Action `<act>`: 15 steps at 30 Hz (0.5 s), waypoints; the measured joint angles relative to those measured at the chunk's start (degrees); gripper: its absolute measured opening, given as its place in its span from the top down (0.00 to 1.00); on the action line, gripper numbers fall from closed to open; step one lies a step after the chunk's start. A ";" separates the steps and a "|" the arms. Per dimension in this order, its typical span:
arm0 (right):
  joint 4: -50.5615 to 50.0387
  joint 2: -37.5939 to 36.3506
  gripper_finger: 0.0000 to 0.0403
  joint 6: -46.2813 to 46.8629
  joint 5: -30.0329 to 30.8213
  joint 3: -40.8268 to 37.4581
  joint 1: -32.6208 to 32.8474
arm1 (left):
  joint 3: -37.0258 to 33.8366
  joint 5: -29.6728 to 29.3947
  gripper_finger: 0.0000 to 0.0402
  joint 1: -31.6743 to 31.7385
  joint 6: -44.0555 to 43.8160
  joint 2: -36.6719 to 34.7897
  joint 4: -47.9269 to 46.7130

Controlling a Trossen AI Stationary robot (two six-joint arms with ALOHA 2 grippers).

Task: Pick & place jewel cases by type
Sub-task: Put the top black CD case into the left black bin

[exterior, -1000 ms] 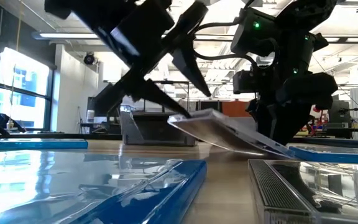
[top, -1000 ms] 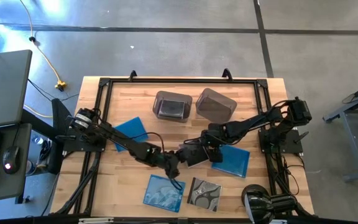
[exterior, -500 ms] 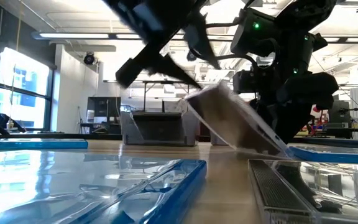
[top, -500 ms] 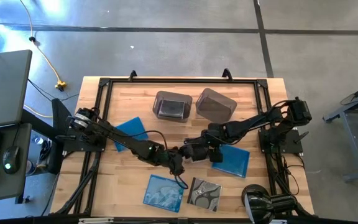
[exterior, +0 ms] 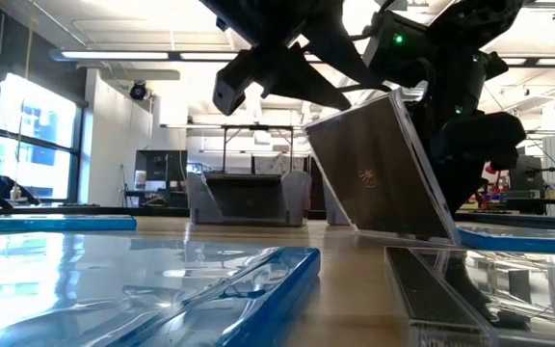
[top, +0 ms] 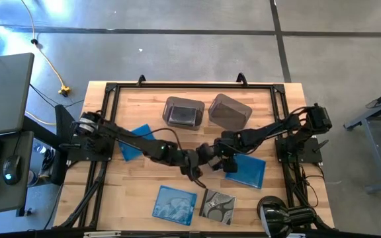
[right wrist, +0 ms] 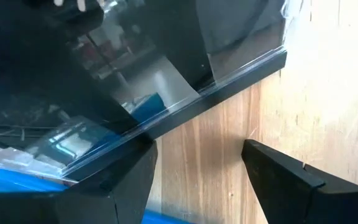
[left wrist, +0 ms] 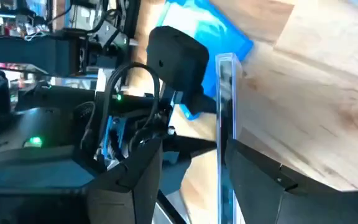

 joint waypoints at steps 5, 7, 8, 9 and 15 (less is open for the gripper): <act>0.61 0.00 0.40 -0.09 0.62 -0.07 0.68 | -0.03 -1.75 0.56 1.05 0.06 0.07 3.13; 0.89 0.02 0.40 -0.18 1.19 -0.11 0.95 | -0.07 -2.16 0.56 1.00 1.05 0.13 4.22; 1.06 0.04 0.40 -0.40 1.27 -0.11 0.99 | -0.07 -2.14 0.56 0.95 1.60 0.13 4.50; 1.24 0.05 0.40 -0.58 1.27 -0.13 0.99 | -0.09 -2.08 0.56 0.89 1.97 0.17 4.58; 2.89 0.17 0.40 -1.92 1.51 -0.20 1.05 | -0.13 -0.57 0.56 0.83 -0.04 0.15 3.57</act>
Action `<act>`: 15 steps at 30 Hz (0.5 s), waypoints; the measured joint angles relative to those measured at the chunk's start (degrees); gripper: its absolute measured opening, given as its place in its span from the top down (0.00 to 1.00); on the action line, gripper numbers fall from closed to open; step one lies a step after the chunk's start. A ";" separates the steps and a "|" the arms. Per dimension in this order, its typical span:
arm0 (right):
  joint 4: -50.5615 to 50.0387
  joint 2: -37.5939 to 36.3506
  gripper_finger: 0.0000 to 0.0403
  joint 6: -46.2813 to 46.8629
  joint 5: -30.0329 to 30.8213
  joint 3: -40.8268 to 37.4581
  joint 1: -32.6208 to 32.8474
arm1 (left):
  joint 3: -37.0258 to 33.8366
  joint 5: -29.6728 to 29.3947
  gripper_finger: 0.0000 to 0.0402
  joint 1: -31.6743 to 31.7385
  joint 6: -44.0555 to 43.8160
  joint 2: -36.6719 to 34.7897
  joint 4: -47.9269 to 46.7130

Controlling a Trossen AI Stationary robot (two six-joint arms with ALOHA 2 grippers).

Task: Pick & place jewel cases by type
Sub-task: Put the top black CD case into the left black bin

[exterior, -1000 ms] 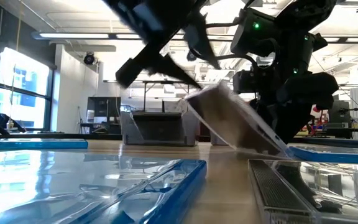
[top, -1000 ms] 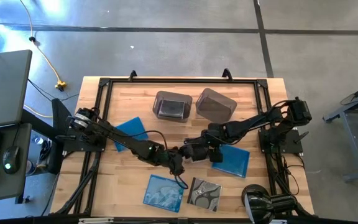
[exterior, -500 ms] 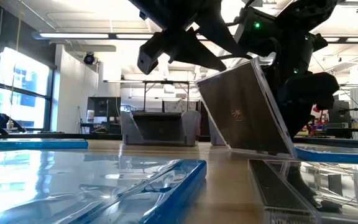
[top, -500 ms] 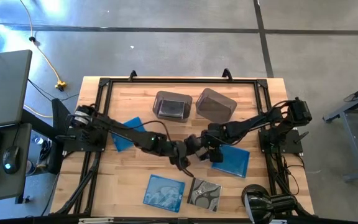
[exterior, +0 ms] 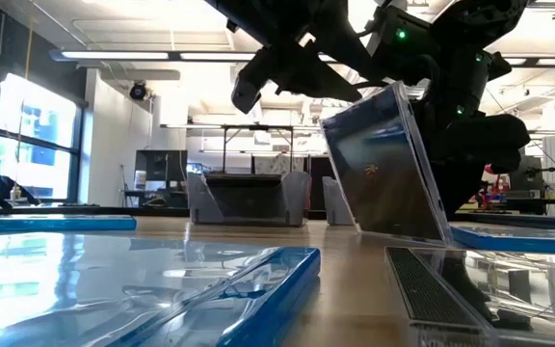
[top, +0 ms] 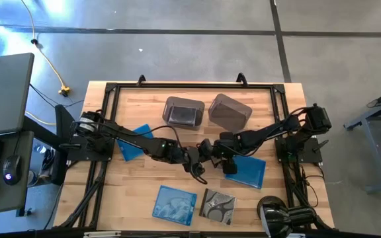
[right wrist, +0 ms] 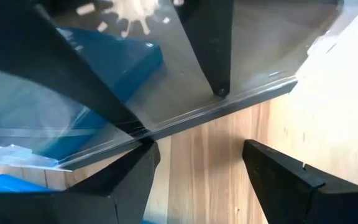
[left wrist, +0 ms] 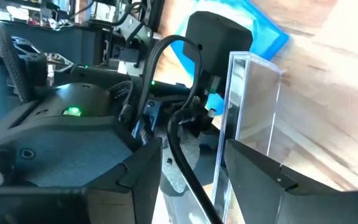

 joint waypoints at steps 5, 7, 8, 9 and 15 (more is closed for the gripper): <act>0.73 -0.46 0.40 -0.82 0.51 0.02 0.05 | -0.04 0.43 0.56 -0.03 -0.63 0.03 -0.02; 0.75 -1.05 0.40 -0.91 1.03 0.02 0.07 | -0.02 0.43 0.56 -0.03 -1.32 0.79 0.22; 0.54 -1.48 0.40 -1.01 1.54 0.02 0.07 | -0.02 0.43 0.56 -0.03 -1.44 0.90 0.17; 0.49 -1.73 0.40 -1.14 2.02 0.00 0.11 | -0.02 0.44 0.56 -0.05 -1.44 0.92 0.09; 1.19 -2.78 0.40 -2.42 5.08 0.04 0.10 | -0.16 1.73 0.56 -0.55 -1.43 0.94 0.86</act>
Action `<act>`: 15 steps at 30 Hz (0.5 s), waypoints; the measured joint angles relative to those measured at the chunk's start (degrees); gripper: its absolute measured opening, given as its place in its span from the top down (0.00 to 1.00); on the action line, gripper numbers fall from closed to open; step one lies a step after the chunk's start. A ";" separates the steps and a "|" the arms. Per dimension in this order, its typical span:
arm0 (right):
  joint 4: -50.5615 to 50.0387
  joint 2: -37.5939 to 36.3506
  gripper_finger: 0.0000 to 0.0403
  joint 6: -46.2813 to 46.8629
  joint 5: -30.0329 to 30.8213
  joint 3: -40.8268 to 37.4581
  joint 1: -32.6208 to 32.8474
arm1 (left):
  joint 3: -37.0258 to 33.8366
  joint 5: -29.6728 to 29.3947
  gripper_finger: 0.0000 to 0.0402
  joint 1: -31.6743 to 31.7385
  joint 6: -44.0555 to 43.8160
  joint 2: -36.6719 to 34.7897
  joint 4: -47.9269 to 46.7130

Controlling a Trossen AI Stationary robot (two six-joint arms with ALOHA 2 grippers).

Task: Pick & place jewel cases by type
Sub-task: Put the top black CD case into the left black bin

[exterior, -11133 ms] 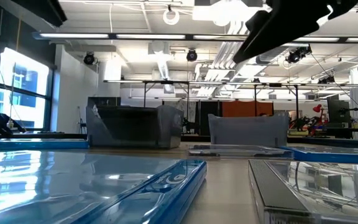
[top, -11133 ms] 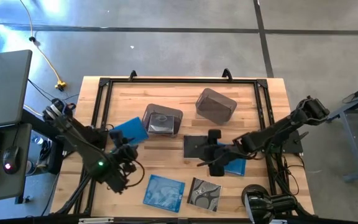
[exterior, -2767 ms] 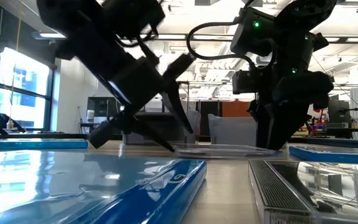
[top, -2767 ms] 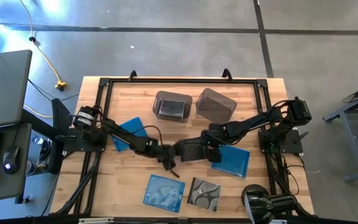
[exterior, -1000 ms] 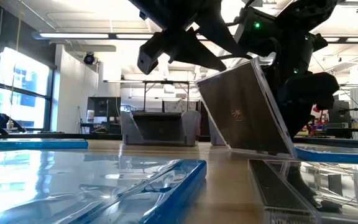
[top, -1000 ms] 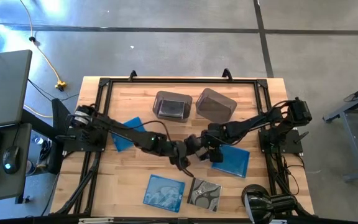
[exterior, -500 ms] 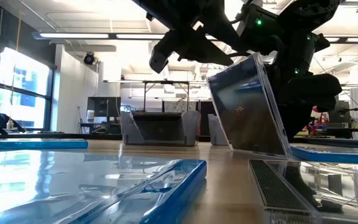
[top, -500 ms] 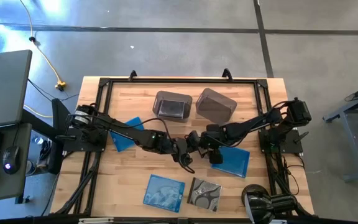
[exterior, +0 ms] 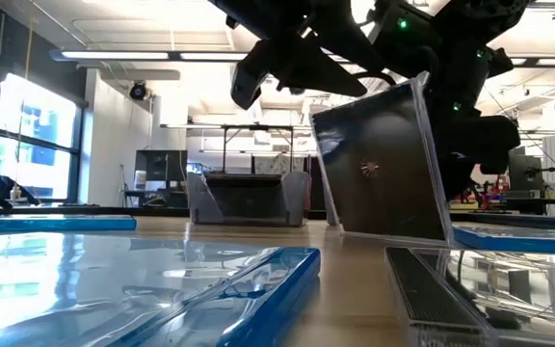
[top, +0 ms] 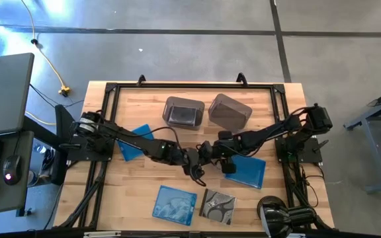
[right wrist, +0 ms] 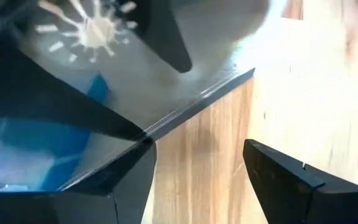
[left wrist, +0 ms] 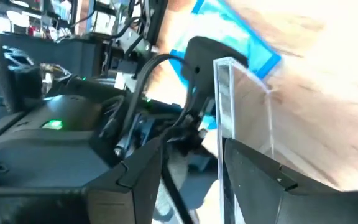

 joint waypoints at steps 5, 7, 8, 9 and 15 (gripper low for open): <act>0.03 -0.08 0.40 -0.11 0.56 0.00 0.00 | -0.04 0.07 0.56 -0.35 -0.06 0.07 0.57; 0.58 -0.11 0.40 -0.46 -0.07 0.00 -0.06 | -0.04 0.09 0.56 -0.35 -0.06 0.07 0.77; 1.26 -0.11 0.40 -0.54 -0.23 0.00 -0.09 | -0.04 0.07 0.56 -0.35 -0.06 0.07 0.84; 2.15 -0.11 0.40 -0.56 -0.59 0.00 -0.09 | -0.06 0.05 0.56 -0.35 -0.04 0.07 0.83; 7.38 -0.15 0.40 -0.68 -5.14 0.00 -0.09 | -0.04 -0.70 0.56 -0.33 1.93 0.01 3.28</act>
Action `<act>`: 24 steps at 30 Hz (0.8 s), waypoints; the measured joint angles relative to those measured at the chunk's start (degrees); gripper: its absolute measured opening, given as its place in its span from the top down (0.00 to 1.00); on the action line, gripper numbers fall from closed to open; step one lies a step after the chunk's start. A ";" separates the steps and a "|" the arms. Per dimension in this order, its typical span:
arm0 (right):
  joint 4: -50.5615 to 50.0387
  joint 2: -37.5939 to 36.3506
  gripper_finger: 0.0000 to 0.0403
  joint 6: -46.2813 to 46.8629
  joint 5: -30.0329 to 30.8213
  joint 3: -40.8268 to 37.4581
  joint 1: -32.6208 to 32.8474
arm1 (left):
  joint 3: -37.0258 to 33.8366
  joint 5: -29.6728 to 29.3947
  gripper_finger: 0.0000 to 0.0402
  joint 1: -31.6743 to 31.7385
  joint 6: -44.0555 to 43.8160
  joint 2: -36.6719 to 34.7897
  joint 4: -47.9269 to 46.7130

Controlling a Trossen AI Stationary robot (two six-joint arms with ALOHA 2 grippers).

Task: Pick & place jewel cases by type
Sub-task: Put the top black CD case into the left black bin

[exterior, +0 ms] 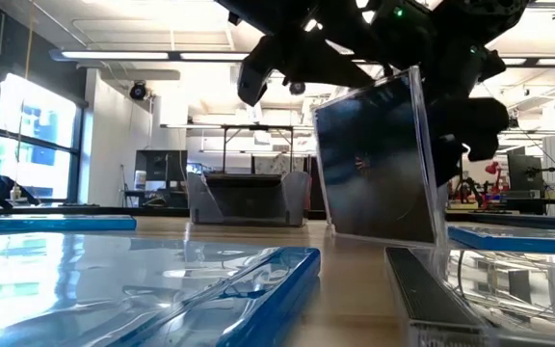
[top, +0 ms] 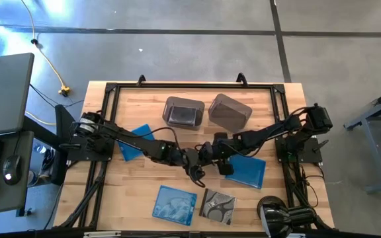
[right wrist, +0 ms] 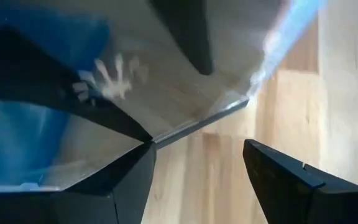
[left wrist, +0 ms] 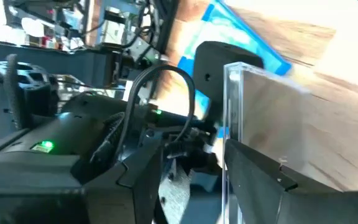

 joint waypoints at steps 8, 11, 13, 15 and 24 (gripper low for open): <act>0.09 -0.02 0.40 1.38 -0.80 0.11 0.11 | 0.07 2.17 0.56 -0.32 -5.35 -0.02 -0.90; 0.14 -0.02 0.40 0.95 -1.08 0.22 0.26 | -0.04 1.06 0.56 -0.73 -4.08 0.01 1.14; 0.08 -0.03 0.40 0.58 -1.26 0.21 0.26 | -0.04 0.89 0.56 -0.81 -2.76 0.03 1.95; -0.17 -0.09 0.40 -0.36 -1.36 0.22 0.22 | -0.07 0.90 0.56 -0.79 -2.58 0.05 2.22; -1.38 -1.98 0.40 -2.61 0.54 0.28 0.42 | 0.08 1.82 0.56 -0.74 -6.20 0.03 1.33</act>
